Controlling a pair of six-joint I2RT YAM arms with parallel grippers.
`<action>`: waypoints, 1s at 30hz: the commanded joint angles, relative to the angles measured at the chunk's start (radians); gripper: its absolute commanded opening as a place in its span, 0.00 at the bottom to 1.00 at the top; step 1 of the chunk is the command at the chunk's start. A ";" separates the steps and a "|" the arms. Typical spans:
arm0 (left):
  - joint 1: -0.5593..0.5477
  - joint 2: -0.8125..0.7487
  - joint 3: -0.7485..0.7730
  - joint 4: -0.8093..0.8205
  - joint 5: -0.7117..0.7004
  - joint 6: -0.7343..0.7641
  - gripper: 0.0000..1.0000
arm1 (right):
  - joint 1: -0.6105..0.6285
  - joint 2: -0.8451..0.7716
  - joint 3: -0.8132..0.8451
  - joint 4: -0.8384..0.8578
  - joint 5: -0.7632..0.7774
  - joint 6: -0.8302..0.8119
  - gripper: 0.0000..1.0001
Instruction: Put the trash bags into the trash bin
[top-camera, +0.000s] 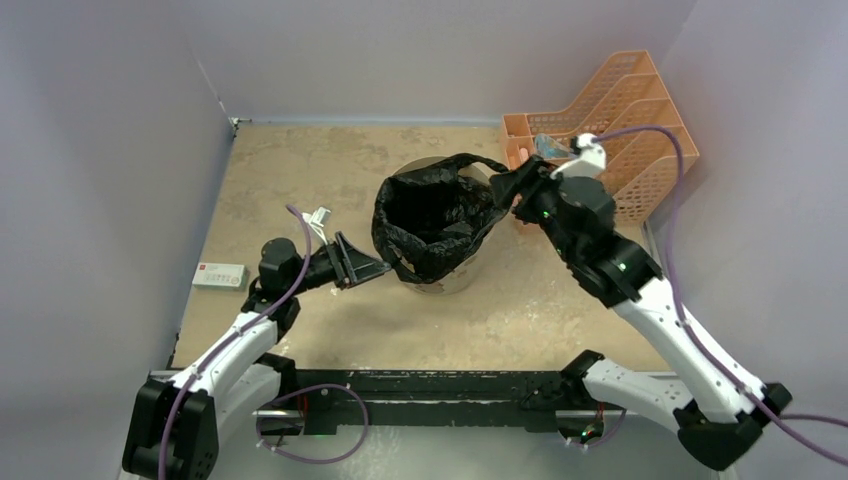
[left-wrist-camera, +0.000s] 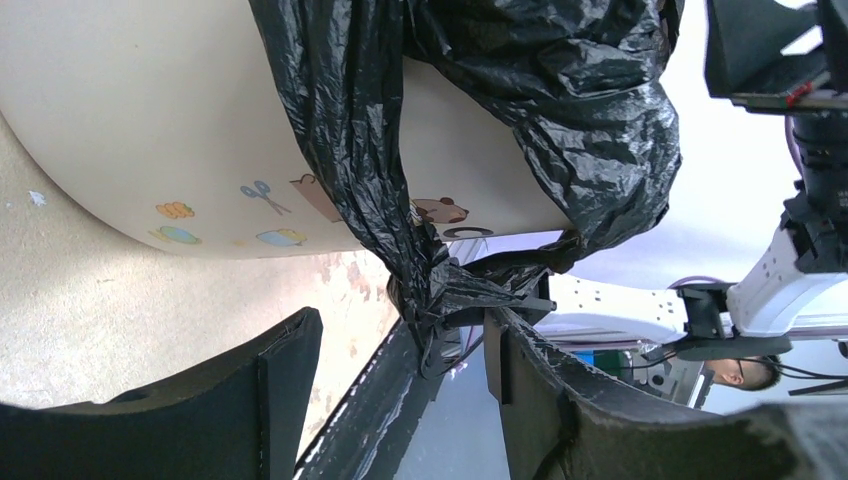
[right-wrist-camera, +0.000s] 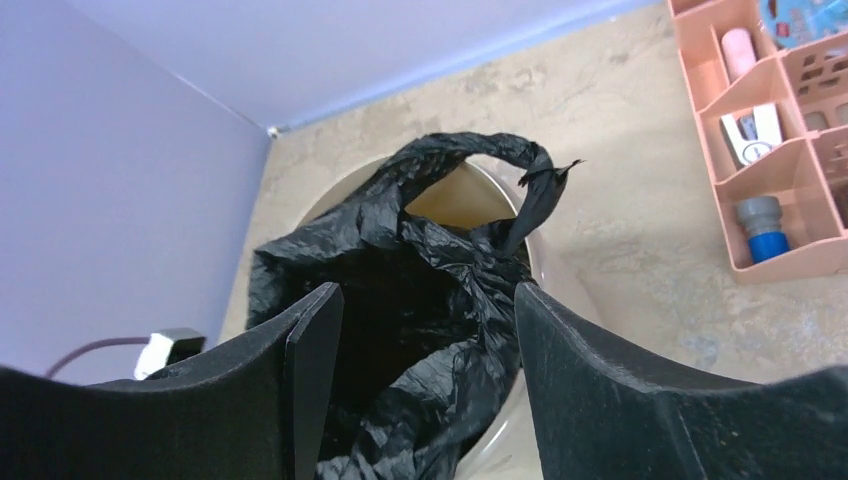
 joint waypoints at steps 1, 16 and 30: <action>-0.005 -0.051 0.027 -0.014 0.009 0.043 0.61 | -0.006 0.071 0.045 -0.041 -0.037 -0.026 0.66; -0.005 -0.061 0.034 -0.036 0.017 0.066 0.61 | -0.006 0.077 -0.127 -0.038 0.024 -0.051 0.07; -0.005 -0.034 0.035 -0.010 0.011 0.057 0.61 | -0.007 0.024 -0.346 0.153 -0.144 -0.052 0.05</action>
